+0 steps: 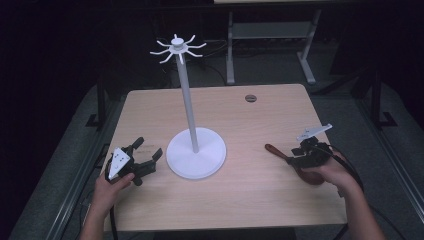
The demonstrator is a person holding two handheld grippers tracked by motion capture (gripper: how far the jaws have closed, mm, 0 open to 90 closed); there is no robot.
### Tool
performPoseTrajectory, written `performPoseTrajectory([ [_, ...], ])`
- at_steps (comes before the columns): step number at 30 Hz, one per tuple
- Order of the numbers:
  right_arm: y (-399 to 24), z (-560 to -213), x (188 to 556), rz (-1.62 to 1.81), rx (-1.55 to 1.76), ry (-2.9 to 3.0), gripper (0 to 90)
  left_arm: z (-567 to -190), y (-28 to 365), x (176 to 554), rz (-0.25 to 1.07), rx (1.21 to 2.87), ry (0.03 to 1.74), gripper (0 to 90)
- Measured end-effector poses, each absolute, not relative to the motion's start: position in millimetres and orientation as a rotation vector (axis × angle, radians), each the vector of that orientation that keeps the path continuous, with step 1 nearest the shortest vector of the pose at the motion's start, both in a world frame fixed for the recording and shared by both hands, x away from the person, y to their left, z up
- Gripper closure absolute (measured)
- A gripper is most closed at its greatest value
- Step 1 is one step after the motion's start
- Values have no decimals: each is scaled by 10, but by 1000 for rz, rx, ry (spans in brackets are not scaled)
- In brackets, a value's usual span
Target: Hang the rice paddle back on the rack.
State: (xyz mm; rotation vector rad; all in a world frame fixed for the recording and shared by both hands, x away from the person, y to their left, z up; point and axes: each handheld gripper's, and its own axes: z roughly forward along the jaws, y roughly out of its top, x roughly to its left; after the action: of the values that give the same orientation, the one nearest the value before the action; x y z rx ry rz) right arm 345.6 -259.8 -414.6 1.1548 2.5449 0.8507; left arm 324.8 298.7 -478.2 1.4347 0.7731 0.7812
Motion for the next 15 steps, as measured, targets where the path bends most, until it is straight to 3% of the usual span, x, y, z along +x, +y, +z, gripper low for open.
performPoseTrajectory([
  [15, -2533, -4146, 3720, 596, 1139, 2744, 514, -4782, 2987, 3249, 782, 1436, 772, 134],
])
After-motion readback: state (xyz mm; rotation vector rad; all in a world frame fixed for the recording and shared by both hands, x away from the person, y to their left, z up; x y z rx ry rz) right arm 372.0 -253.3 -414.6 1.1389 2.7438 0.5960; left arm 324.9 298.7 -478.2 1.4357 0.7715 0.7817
